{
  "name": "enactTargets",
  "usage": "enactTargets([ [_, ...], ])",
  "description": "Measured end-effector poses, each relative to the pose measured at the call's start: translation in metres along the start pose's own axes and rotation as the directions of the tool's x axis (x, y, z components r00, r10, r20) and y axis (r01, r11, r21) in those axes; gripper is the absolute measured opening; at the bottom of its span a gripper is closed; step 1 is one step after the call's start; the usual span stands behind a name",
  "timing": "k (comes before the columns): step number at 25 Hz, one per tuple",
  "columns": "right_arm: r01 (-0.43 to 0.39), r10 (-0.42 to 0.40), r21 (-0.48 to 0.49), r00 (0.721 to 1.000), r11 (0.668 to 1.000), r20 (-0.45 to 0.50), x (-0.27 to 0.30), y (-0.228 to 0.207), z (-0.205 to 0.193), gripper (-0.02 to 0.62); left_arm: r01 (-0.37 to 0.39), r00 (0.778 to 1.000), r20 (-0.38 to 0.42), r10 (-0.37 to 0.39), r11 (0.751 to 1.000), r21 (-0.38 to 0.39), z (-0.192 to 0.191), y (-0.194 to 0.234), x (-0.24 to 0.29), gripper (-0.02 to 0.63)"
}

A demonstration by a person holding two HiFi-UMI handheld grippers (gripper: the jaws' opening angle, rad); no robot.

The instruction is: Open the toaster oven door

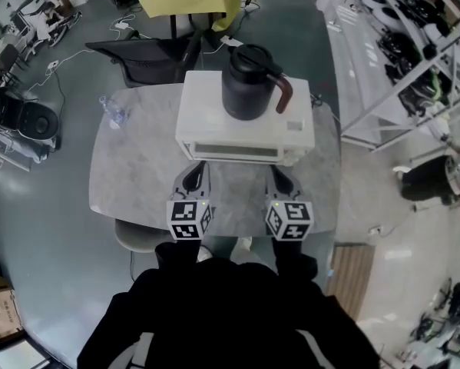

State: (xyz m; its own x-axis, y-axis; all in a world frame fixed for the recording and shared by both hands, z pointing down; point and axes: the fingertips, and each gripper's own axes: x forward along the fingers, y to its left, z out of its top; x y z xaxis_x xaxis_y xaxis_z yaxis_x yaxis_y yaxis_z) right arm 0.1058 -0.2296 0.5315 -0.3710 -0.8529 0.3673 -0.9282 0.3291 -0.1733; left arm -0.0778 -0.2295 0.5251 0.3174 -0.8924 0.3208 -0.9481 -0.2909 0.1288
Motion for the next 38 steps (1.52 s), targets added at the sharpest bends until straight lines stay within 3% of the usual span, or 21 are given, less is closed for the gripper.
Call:
enactTargets([
  [27, 0.089, -0.087, 0.001, 0.982, 0.996, -0.166, 0.059, -0.05, -0.028, 0.003, -0.065, 0.989, -0.134, 0.065, 0.998, 0.001, -0.034, 0.038, 0.059, 0.003],
  [38, 0.081, -0.077, 0.016, 0.981, 0.997, -0.176, 0.051, -0.047, -0.032, 0.002, -0.044, 0.985, -0.168, 0.033, 0.997, -0.062, -0.039, 0.036, 0.053, 0.003],
])
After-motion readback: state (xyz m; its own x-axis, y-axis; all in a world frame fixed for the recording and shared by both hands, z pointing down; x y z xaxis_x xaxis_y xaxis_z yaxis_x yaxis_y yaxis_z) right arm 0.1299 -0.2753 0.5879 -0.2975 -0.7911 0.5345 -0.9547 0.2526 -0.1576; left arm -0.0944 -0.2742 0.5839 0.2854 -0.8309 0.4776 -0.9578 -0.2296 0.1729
